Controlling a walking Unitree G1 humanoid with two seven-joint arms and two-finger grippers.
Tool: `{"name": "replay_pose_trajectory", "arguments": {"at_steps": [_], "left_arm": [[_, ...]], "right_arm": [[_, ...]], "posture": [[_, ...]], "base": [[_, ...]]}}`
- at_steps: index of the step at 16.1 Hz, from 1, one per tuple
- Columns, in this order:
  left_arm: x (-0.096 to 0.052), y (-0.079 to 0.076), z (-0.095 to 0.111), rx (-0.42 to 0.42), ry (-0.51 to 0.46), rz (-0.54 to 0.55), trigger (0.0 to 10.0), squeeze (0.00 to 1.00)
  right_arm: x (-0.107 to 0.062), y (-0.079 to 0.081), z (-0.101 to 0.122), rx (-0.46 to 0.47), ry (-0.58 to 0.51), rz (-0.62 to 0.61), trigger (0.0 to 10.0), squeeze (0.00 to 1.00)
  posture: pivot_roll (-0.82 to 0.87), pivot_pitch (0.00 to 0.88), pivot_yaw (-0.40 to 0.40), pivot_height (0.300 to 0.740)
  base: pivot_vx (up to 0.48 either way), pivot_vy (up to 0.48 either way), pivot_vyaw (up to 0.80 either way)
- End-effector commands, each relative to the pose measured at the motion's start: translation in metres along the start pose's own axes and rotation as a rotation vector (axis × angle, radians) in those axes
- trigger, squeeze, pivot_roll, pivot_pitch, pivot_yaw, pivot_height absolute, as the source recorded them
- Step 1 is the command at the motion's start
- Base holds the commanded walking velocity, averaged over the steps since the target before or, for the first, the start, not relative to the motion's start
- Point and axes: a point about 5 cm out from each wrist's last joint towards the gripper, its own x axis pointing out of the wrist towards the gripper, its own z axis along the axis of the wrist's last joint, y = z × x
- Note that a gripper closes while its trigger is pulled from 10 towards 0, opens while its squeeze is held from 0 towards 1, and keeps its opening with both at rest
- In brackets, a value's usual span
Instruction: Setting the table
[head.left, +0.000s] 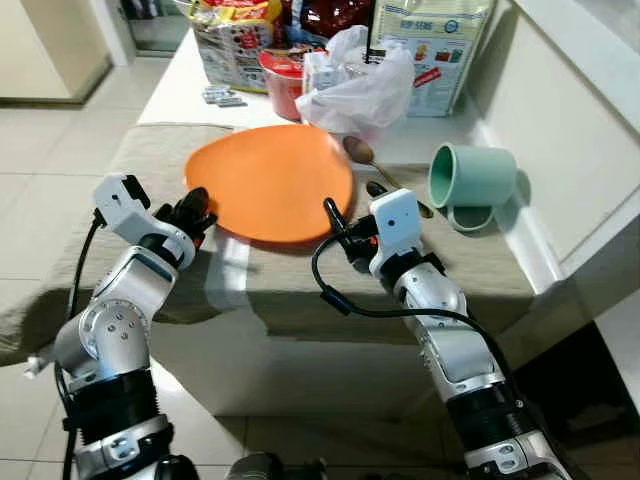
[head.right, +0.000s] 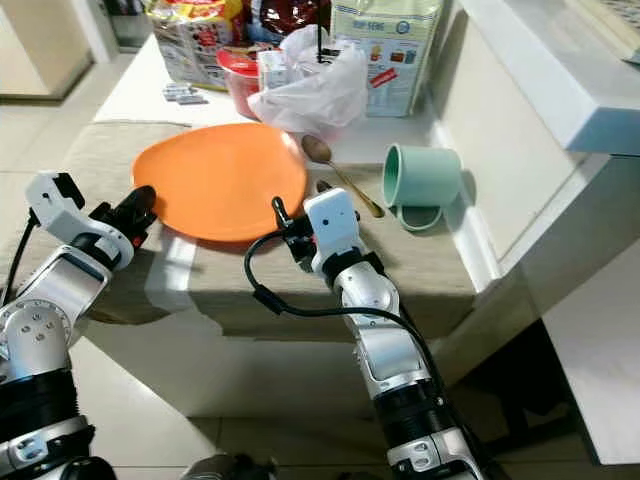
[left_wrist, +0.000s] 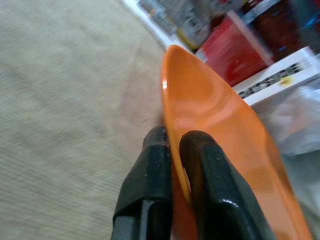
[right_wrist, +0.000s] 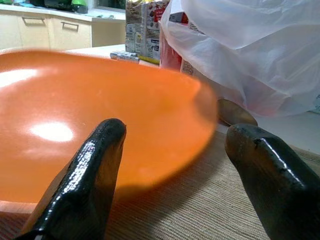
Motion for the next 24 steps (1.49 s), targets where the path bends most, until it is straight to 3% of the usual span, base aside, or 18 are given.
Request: {"name": "replay_pose_trajectory", "arguments": {"at_steps": [1, 4, 7, 13, 20, 24], "left_arm": [[-0.004, -0.007, 0.012, 0.016, -0.067, -0.038, 0.0, 0.0], [-0.011, -0.02, 0.034, 0.046, -0.163, -0.089, 0.0, 0.0], [-0.014, -0.026, 0.042, 0.054, -0.189, -0.116, 0.0, 0.0], [-0.026, -0.014, 0.051, 0.064, -0.191, -0.079, 0.0, 0.0], [-0.035, -0.033, 0.079, 0.165, -0.321, -0.086, 0.0, 0.0], [-0.036, -0.033, 0.091, 0.113, -0.39, -0.068, 0.0, 0.0]], "right_arm": [[-0.003, 0.0, -0.012, 0.009, 0.053, 0.004, 10.0, 0.0], [-0.004, 0.002, -0.014, 0.011, 0.059, 0.011, 10.0, 0.0], [-0.003, -0.001, -0.015, 0.001, 0.073, -0.009, 10.0, 0.0], [0.002, -0.006, -0.013, 0.015, 0.091, -0.023, 10.0, 0.0], [0.004, -0.006, -0.017, 0.013, 0.094, -0.018, 10.0, 0.0], [0.002, -0.005, -0.023, 0.003, 0.107, -0.015, 10.0, 0.0]], "posture": [[0.0, 0.086, -0.002, 0.74], [0.0, 0.083, -0.002, 0.74], [0.0, 0.081, -0.002, 0.74], [0.01, 0.072, -0.005, 0.74], [0.02, 0.066, -0.015, 0.74], [0.02, 0.061, -0.017, 0.74]], "base": [[0.0, 0.0, 0.0], [0.0, 0.0, 0.0], [0.0, 0.0, 0.0], [0.0, 0.0, 0.0], [0.0, 0.0, 0.0], [0.0, 0.0, 0.0]]}}
